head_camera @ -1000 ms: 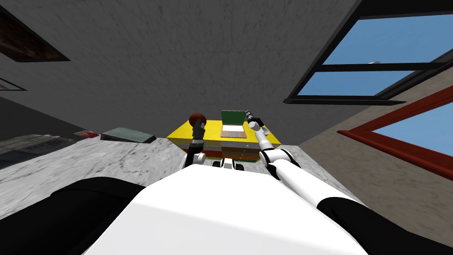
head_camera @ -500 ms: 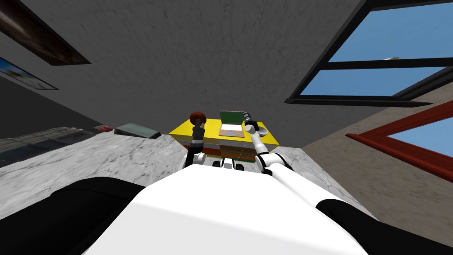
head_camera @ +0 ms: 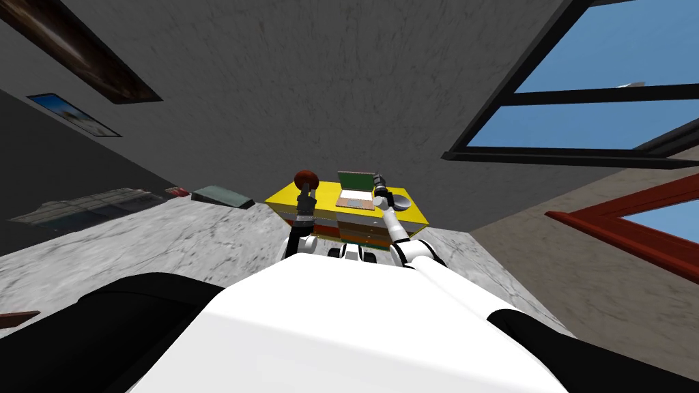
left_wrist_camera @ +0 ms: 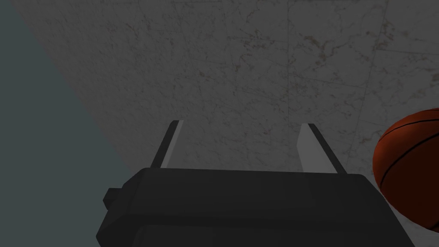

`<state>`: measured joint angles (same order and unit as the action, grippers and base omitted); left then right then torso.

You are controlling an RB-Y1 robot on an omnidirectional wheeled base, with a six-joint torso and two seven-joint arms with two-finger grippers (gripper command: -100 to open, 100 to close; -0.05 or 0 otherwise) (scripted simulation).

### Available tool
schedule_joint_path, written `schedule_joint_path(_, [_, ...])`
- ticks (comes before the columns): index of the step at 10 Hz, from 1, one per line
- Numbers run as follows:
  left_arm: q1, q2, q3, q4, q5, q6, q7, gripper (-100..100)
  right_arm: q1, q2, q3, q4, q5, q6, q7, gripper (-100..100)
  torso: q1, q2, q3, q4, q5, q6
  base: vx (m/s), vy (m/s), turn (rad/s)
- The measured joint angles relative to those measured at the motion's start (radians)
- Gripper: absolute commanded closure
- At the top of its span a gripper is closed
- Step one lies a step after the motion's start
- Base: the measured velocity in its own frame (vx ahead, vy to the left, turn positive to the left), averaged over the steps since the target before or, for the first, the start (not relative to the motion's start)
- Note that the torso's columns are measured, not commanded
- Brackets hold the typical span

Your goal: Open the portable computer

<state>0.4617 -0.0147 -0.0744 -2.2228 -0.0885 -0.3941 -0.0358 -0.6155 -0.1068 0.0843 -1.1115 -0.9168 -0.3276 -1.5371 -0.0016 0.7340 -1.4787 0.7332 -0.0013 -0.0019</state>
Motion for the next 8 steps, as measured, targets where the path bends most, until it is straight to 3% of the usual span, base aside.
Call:
schedule_joint_path(2, [0.000,0.000,0.000,0.000,0.000,0.000,0.000,0,0.009,0.012,0.006,-0.004,0.003,-0.033,0.013,100,0.003,-0.001,-0.001,0.002,0.001,0.003,0.006,-0.032,0.068])
schedule_joint_path(4, [0.000,0.000,0.000,0.000,0.000,0.000,0.000,0,0.055,0.010,0.028,-0.027,0.026,-0.085,0.004,100,0.003,-0.005,-0.003,0.000,0.001,0.001,0.022,-0.020,0.048])
schedule_joint_path(8, [0.000,0.000,0.000,0.000,0.000,0.000,0.000,0,0.102,0.000,0.062,-0.035,0.056,-0.181,-0.019,100,0.002,-0.005,-0.003,-0.001,0.001,0.001,0.029,-0.016,0.078])
